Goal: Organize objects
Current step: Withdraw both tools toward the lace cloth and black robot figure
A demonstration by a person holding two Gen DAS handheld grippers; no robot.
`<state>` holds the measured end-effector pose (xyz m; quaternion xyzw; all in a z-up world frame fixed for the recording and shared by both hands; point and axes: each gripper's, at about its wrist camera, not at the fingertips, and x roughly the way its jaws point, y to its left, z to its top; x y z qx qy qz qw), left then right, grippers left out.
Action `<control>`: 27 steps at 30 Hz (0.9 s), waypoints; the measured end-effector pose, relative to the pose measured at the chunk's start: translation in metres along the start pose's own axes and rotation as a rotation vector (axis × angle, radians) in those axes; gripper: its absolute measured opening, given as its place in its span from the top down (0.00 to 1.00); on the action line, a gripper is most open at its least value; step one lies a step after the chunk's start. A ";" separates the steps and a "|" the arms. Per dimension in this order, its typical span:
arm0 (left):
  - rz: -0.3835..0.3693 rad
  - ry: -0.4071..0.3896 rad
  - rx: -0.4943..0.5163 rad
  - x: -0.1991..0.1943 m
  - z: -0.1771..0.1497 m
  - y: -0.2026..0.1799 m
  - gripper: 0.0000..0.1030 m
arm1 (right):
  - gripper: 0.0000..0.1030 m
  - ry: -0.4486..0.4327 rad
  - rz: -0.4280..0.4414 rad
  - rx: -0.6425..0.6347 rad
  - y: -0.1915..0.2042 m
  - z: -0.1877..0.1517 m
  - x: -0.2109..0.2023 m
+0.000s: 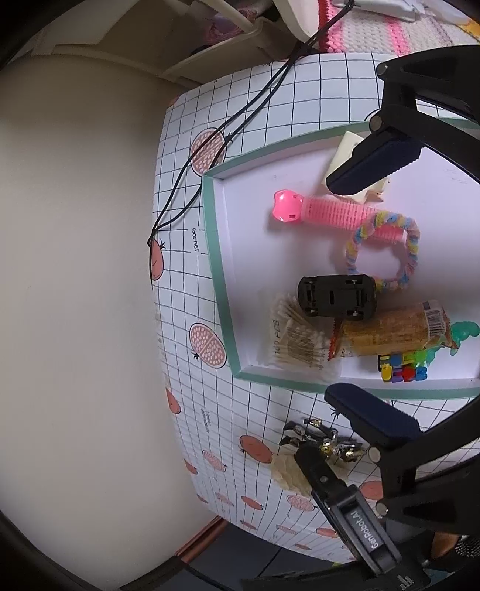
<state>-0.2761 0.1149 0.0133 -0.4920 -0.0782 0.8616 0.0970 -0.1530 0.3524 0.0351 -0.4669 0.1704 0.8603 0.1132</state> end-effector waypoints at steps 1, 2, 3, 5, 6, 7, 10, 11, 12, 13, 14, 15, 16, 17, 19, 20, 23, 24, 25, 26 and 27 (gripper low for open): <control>-0.003 0.003 -0.004 0.000 0.001 0.001 0.00 | 0.00 0.000 0.000 -0.001 0.000 0.000 0.000; -0.006 0.003 -0.010 0.000 0.001 0.002 0.00 | 0.00 0.001 0.001 -0.001 0.001 0.000 0.000; -0.008 0.004 -0.014 0.000 0.002 0.004 0.00 | 0.00 0.001 0.003 -0.003 0.001 0.000 0.000; -0.012 0.005 -0.022 -0.001 0.003 0.006 0.00 | 0.00 0.003 0.000 -0.005 0.002 0.000 0.001; -0.014 0.006 -0.024 -0.001 0.003 0.007 0.00 | 0.00 0.003 -0.001 -0.005 0.002 0.000 0.001; -0.013 0.007 -0.026 -0.001 0.004 0.008 0.00 | 0.00 0.004 0.000 -0.005 0.002 0.000 0.001; -0.001 0.016 -0.021 -0.002 0.005 0.012 0.00 | 0.00 0.006 0.002 -0.009 0.004 0.000 0.002; 0.003 0.014 -0.020 -0.002 0.006 0.013 0.00 | 0.00 0.006 0.003 -0.013 0.005 0.000 0.002; 0.000 0.015 -0.020 -0.003 0.007 0.015 0.00 | 0.00 0.005 0.002 -0.018 0.006 0.000 0.002; -0.005 0.020 -0.023 -0.004 0.008 0.017 0.00 | 0.00 0.005 0.001 -0.022 0.008 0.000 0.001; -0.006 0.020 -0.026 -0.006 0.009 0.019 0.00 | 0.00 0.004 0.003 -0.025 0.010 0.001 -0.001; -0.008 0.016 -0.028 -0.008 0.011 0.022 0.00 | 0.00 -0.002 0.007 -0.028 0.012 0.002 -0.003; -0.010 0.011 -0.032 -0.011 0.013 0.027 0.00 | 0.00 -0.009 0.011 -0.032 0.015 0.003 -0.006; -0.012 0.009 -0.036 -0.014 0.015 0.030 0.00 | 0.00 -0.019 0.017 -0.038 0.018 0.004 -0.010; -0.012 -0.005 -0.053 -0.022 0.020 0.043 0.00 | 0.00 -0.042 0.025 -0.046 0.026 0.006 -0.017; -0.009 -0.013 -0.062 -0.025 0.022 0.050 0.00 | 0.00 -0.052 0.028 -0.042 0.031 0.007 -0.020; -0.003 -0.039 -0.101 -0.037 0.031 0.075 0.00 | 0.00 -0.076 0.059 -0.037 0.047 0.011 -0.026; 0.000 -0.048 -0.115 -0.042 0.033 0.084 0.00 | 0.00 -0.080 0.064 -0.040 0.054 0.012 -0.026; 0.003 -0.062 -0.132 -0.048 0.036 0.096 0.00 | 0.00 -0.083 0.067 -0.046 0.060 0.012 -0.026; 0.007 -0.072 -0.144 -0.051 0.038 0.104 0.00 | 0.00 -0.083 0.071 -0.054 0.067 0.012 -0.025; 0.011 -0.081 -0.157 -0.055 0.040 0.114 0.00 | 0.00 -0.079 0.077 -0.062 0.075 0.012 -0.022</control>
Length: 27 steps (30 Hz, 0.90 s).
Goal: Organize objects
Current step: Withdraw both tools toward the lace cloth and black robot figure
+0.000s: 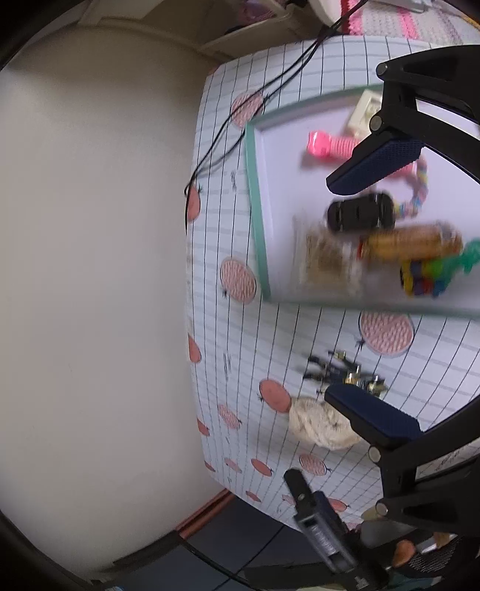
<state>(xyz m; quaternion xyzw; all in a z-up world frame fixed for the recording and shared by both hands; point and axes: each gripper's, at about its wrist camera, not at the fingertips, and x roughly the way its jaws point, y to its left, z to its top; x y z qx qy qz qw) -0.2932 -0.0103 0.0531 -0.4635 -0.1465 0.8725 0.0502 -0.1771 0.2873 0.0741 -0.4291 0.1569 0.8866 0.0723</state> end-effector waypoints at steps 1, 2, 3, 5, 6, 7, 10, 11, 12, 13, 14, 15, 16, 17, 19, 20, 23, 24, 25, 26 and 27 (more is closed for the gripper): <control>0.007 -0.012 -0.017 -0.003 0.004 0.012 0.00 | 0.00 0.003 0.005 -0.006 0.006 0.000 0.003; 0.013 -0.019 -0.030 -0.006 0.006 0.021 0.00 | 0.00 0.005 0.009 -0.014 0.013 -0.001 0.005; 0.021 -0.026 -0.047 -0.008 0.009 0.032 0.00 | 0.00 0.008 0.012 -0.020 0.020 -0.001 0.009; 0.028 -0.031 -0.074 -0.012 0.012 0.049 0.00 | 0.00 0.018 0.021 -0.031 0.033 -0.002 0.016; 0.034 -0.034 -0.084 -0.013 0.013 0.056 0.00 | 0.00 0.022 0.025 -0.036 0.038 -0.004 0.018; 0.043 -0.041 -0.097 -0.015 0.015 0.065 0.00 | 0.00 0.027 0.026 -0.041 0.044 -0.005 0.022; 0.066 -0.058 -0.123 -0.018 0.017 0.082 0.00 | 0.01 0.042 0.035 -0.063 0.061 -0.008 0.033; 0.066 -0.060 -0.129 -0.019 0.017 0.086 0.00 | 0.02 0.046 0.038 -0.068 0.066 -0.009 0.037; 0.064 -0.064 -0.135 -0.020 0.016 0.089 0.00 | 0.02 0.052 0.041 -0.072 0.071 -0.011 0.041; 0.058 -0.074 -0.140 -0.021 0.016 0.092 0.00 | 0.03 0.057 0.044 -0.075 0.075 -0.012 0.045; 0.056 -0.082 -0.141 -0.021 0.016 0.093 0.00 | 0.04 0.066 0.046 -0.076 0.078 -0.014 0.049; 0.054 -0.087 -0.139 -0.020 0.015 0.093 0.00 | 0.05 0.075 0.046 -0.075 0.080 -0.015 0.054; 0.045 -0.083 -0.136 -0.018 0.015 0.093 0.00 | 0.05 0.081 0.045 -0.074 0.082 -0.016 0.058; 0.035 -0.075 -0.133 -0.016 0.015 0.091 0.00 | 0.06 0.087 0.043 -0.074 0.084 -0.017 0.062; 0.017 -0.057 -0.118 -0.010 0.014 0.085 0.00 | 0.08 0.097 0.042 -0.081 0.088 -0.021 0.068; 0.015 -0.053 -0.110 -0.008 0.013 0.082 0.00 | 0.08 0.101 0.041 -0.083 0.089 -0.022 0.072; 0.005 -0.037 -0.078 0.001 0.010 0.071 0.00 | 0.10 0.110 0.043 -0.089 0.092 -0.026 0.081; 0.013 -0.021 -0.067 0.005 0.009 0.067 0.00 | 0.11 0.114 0.038 -0.095 0.093 -0.028 0.084; 0.016 -0.016 -0.055 0.009 0.007 0.063 0.00 | 0.12 0.116 0.032 -0.099 0.094 -0.029 0.088; 0.016 -0.017 -0.047 0.012 0.005 0.061 0.00 | 0.13 0.120 0.027 -0.099 0.095 -0.030 0.091; 0.018 -0.009 -0.033 0.016 0.003 0.057 0.00 | 0.13 0.127 0.026 -0.098 0.094 -0.032 0.095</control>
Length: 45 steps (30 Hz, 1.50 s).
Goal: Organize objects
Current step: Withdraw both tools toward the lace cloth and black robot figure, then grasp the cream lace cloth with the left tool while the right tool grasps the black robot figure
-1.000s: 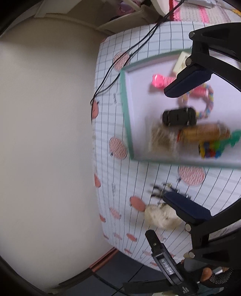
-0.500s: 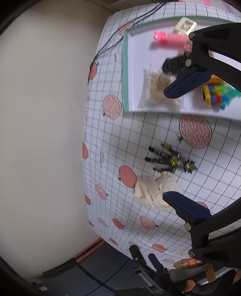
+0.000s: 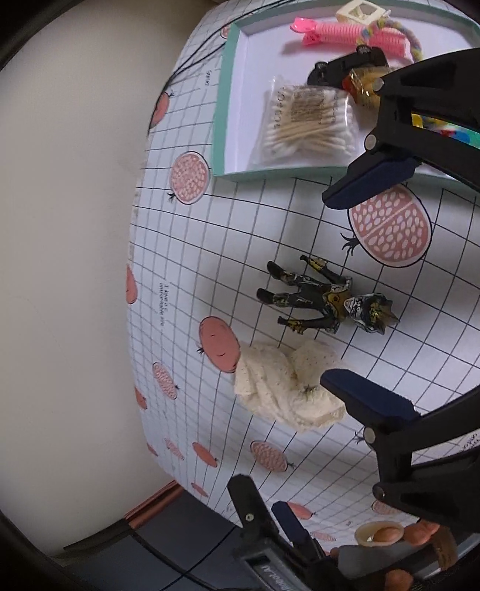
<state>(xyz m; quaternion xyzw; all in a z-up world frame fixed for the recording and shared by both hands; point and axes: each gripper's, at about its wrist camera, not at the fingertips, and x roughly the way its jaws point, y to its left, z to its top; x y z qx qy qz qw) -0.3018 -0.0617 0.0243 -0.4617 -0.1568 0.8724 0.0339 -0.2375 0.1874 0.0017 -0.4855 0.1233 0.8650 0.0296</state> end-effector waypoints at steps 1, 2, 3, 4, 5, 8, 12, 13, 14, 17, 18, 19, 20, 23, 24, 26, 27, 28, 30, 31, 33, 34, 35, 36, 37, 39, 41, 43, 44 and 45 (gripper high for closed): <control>0.003 0.012 0.020 0.005 -0.003 -0.005 0.00 | 0.14 0.005 -0.001 0.000 -0.001 -0.001 0.003; 0.003 0.017 0.033 0.008 -0.006 -0.008 0.00 | 0.14 0.010 -0.004 -0.001 -0.001 -0.002 0.006; 0.005 0.020 0.045 0.012 -0.008 -0.011 0.00 | 0.15 0.016 -0.008 -0.003 -0.001 -0.003 0.010; 0.010 0.021 0.057 0.016 -0.011 -0.014 0.00 | 0.15 0.022 -0.011 -0.004 -0.001 -0.004 0.012; 0.015 0.027 0.061 0.019 -0.013 -0.016 0.00 | 0.16 0.026 -0.013 -0.005 -0.001 -0.005 0.015; 0.004 0.051 0.064 0.031 -0.020 -0.018 0.07 | 0.18 0.035 -0.014 -0.012 -0.001 -0.008 0.020; 0.007 0.083 0.073 0.044 -0.026 -0.021 0.19 | 0.20 0.042 -0.014 -0.015 0.001 -0.008 0.026; 0.009 0.088 0.077 0.047 -0.028 -0.022 0.20 | 0.20 0.042 -0.014 -0.017 0.002 -0.009 0.027; 0.011 0.091 0.078 0.048 -0.029 -0.022 0.21 | 0.21 0.044 -0.016 -0.019 0.003 -0.009 0.028; 0.009 0.103 0.089 0.052 -0.032 -0.025 0.26 | 0.24 0.050 -0.016 -0.022 0.004 -0.011 0.033; 0.013 0.104 0.094 0.053 -0.033 -0.026 0.27 | 0.26 0.053 -0.019 -0.022 0.004 -0.011 0.034; 0.018 0.108 0.100 0.055 -0.034 -0.027 0.30 | 0.27 0.054 -0.021 -0.023 0.005 -0.012 0.035; 0.021 0.110 0.103 0.056 -0.035 -0.028 0.32 | 0.31 0.055 -0.023 -0.026 0.005 -0.012 0.036; 0.018 0.130 0.110 0.060 -0.039 -0.031 0.37 | 0.42 0.059 -0.025 -0.034 0.007 -0.012 0.036; 0.017 0.133 0.113 0.061 -0.040 -0.032 0.38 | 0.45 0.060 -0.025 -0.036 0.007 -0.012 0.036; 0.014 0.141 0.117 0.061 -0.042 -0.033 0.41 | 0.52 0.060 -0.021 -0.044 0.008 -0.012 0.035; 0.011 0.145 0.117 0.062 -0.042 -0.034 0.46 | 0.56 0.059 -0.027 -0.047 0.008 -0.012 0.035; 0.005 0.150 0.118 0.063 -0.043 -0.035 0.50 | 0.59 0.060 -0.029 -0.047 0.008 -0.011 0.035; -0.001 0.160 0.126 0.064 -0.044 -0.037 0.54 | 0.62 0.063 -0.022 -0.041 0.007 -0.011 0.034; 0.000 0.163 0.131 0.064 -0.045 -0.038 0.57 | 0.63 0.063 -0.023 -0.041 0.007 -0.011 0.034; 0.001 0.172 0.144 0.065 -0.046 -0.040 0.61 | 0.63 0.064 -0.023 -0.043 0.006 -0.011 0.033; 0.001 0.176 0.146 0.065 -0.046 -0.041 0.65 | 0.63 0.064 -0.023 -0.043 0.006 -0.011 0.033; -0.002 0.177 0.145 0.065 -0.046 -0.041 0.68 | 0.64 0.062 -0.023 -0.042 0.006 -0.011 0.032; -0.004 0.179 0.146 0.065 -0.047 -0.042 0.74 | 0.64 0.062 -0.022 -0.041 0.006 -0.012 0.032; -0.006 0.181 0.150 0.065 -0.047 -0.043 0.78 | 0.64 0.061 -0.021 -0.041 0.006 -0.012 0.031; -0.003 0.176 0.157 0.063 -0.047 -0.045 0.83 | 0.74 0.053 -0.024 -0.042 0.006 -0.011 0.029; 0.006 0.169 0.160 0.061 -0.046 -0.045 0.86 | 0.74 0.048 -0.022 -0.038 0.005 -0.009 0.027; 0.002 0.169 0.150 0.060 -0.045 -0.044 0.88 | 0.74 0.049 -0.021 -0.036 0.004 -0.009 0.026; 0.001 0.167 0.145 0.060 -0.044 -0.043 0.88 | 0.74 0.048 -0.024 -0.036 0.004 -0.009 0.025; 0.002 0.160 0.138 0.059 -0.042 -0.041 0.89 | 0.74 0.047 -0.026 -0.034 0.003 -0.009 0.025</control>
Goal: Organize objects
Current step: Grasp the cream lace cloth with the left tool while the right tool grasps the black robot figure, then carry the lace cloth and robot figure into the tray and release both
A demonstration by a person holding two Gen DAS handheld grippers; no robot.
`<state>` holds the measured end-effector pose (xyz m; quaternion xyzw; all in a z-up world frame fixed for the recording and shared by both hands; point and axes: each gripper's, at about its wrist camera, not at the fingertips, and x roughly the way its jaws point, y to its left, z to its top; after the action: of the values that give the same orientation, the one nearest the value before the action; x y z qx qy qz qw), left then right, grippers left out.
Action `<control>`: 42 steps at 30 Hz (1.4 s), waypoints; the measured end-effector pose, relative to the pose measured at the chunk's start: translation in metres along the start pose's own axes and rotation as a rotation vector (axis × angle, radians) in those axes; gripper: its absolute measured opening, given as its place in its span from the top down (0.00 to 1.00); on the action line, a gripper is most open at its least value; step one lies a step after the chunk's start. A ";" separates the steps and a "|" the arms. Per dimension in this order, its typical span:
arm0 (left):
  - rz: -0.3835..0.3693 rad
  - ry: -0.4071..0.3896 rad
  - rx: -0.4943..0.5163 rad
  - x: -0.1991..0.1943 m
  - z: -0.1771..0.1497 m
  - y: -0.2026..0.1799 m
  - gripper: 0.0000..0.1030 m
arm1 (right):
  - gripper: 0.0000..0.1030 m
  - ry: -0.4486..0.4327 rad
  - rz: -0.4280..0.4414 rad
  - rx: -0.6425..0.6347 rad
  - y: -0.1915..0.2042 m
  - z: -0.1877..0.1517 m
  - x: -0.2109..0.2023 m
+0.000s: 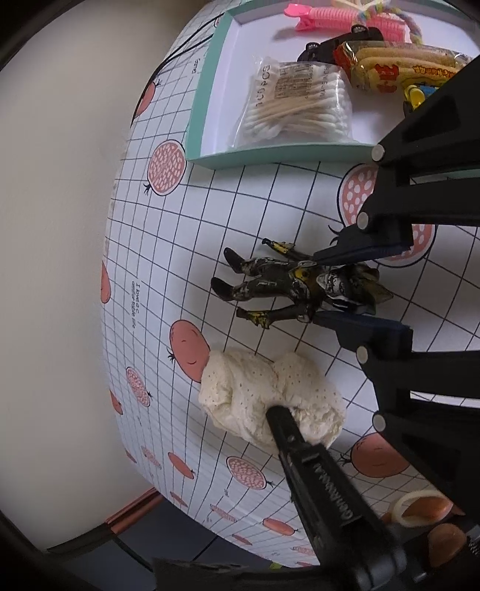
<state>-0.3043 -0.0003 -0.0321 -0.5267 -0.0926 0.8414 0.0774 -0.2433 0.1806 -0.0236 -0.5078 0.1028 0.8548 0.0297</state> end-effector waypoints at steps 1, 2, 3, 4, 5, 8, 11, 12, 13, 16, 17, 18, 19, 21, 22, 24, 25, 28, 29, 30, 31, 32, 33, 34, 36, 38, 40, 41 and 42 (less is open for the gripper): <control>0.000 -0.004 -0.004 -0.001 0.001 0.001 0.89 | 0.74 0.001 0.003 0.001 -0.001 0.000 0.000; -0.001 -0.009 -0.011 -0.003 0.002 0.003 0.89 | 0.74 -0.002 0.005 0.002 -0.001 0.000 -0.001; -0.003 -0.014 -0.019 -0.006 0.003 0.004 0.89 | 0.74 -0.005 0.003 0.003 -0.002 0.000 -0.003; -0.005 -0.020 -0.025 -0.008 0.004 0.006 0.89 | 0.74 -0.010 0.005 0.004 -0.003 0.001 -0.005; -0.008 -0.029 -0.031 -0.011 0.005 0.007 0.89 | 0.74 -0.017 0.008 0.007 -0.004 0.002 -0.008; -0.021 -0.062 -0.048 -0.023 0.009 0.009 0.90 | 0.74 -0.040 0.018 0.012 -0.006 0.006 -0.018; -0.033 -0.096 -0.057 -0.037 0.014 0.010 0.90 | 0.74 -0.062 0.025 0.019 -0.008 0.010 -0.028; -0.039 -0.109 -0.057 -0.042 0.017 0.010 0.90 | 0.74 -0.069 0.026 0.021 -0.009 0.011 -0.032; -0.040 -0.118 -0.056 -0.045 0.018 0.009 0.90 | 0.74 -0.073 0.026 0.021 -0.009 0.011 -0.034; -0.049 -0.148 -0.053 -0.058 0.021 0.005 0.90 | 0.74 -0.084 0.021 0.016 -0.011 0.013 -0.041; -0.053 -0.156 -0.052 -0.061 0.022 0.003 0.90 | 0.74 -0.089 0.023 0.018 -0.013 0.014 -0.043; -0.059 -0.170 -0.050 -0.067 0.024 0.001 0.90 | 0.74 -0.093 0.025 0.023 -0.016 0.015 -0.046; -0.064 -0.177 -0.049 -0.070 0.024 -0.001 0.90 | 0.74 -0.097 0.023 0.026 -0.019 0.016 -0.049; -0.083 -0.197 -0.044 -0.079 0.025 -0.008 0.90 | 0.74 -0.108 0.007 0.030 -0.026 0.017 -0.055; -0.088 -0.207 -0.041 -0.082 0.025 -0.011 0.90 | 0.74 -0.116 0.005 0.038 -0.032 0.017 -0.059; -0.103 -0.229 -0.025 -0.090 0.025 -0.022 0.90 | 0.74 -0.124 0.005 0.061 -0.044 0.018 -0.066; -0.111 -0.235 -0.019 -0.093 0.025 -0.026 0.90 | 0.74 -0.129 0.003 0.071 -0.050 0.018 -0.069; -0.141 -0.250 0.003 -0.100 0.024 -0.042 0.90 | 0.74 -0.149 -0.015 0.089 -0.068 0.017 -0.082; -0.151 -0.253 0.013 -0.101 0.024 -0.048 0.90 | 0.74 -0.154 -0.023 0.095 -0.075 0.016 -0.085; -0.163 -0.255 0.022 -0.103 0.022 -0.055 0.90 | 0.74 -0.160 -0.033 0.105 -0.083 0.014 -0.089; -0.175 -0.255 0.027 -0.104 0.022 -0.060 0.90 | 0.74 -0.163 -0.039 0.115 -0.090 0.013 -0.092; -0.189 -0.255 0.031 -0.104 0.020 -0.065 0.90 | 0.74 -0.165 -0.044 0.127 -0.098 0.011 -0.094; -0.205 -0.256 0.038 -0.105 0.018 -0.072 0.90 | 0.74 -0.168 -0.052 0.140 -0.107 0.010 -0.097; -0.215 -0.253 0.048 -0.105 0.016 -0.080 0.90 | 0.74 -0.171 -0.058 0.150 -0.114 0.008 -0.099; -0.234 -0.244 0.071 -0.102 0.013 -0.096 0.90 | 0.74 -0.177 -0.076 0.175 -0.132 0.003 -0.105; -0.253 -0.234 0.088 -0.098 0.010 -0.109 0.90 | 0.74 -0.181 -0.090 0.195 -0.145 0.000 -0.111; -0.269 -0.223 0.116 -0.095 0.004 -0.124 0.90 | 0.74 -0.184 -0.108 0.213 -0.158 0.000 -0.116; -0.276 -0.220 0.127 -0.094 0.002 -0.131 0.90 | 0.74 -0.185 -0.116 0.221 -0.164 -0.001 -0.118; -0.288 -0.213 0.144 -0.093 -0.001 -0.140 0.90 | 0.74 -0.184 -0.125 0.231 -0.171 -0.002 -0.120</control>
<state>-0.2582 0.1145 0.0815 -0.4093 -0.1144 0.8770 0.2244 -0.1566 0.3535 0.0556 -0.4259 0.1653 0.8767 0.1503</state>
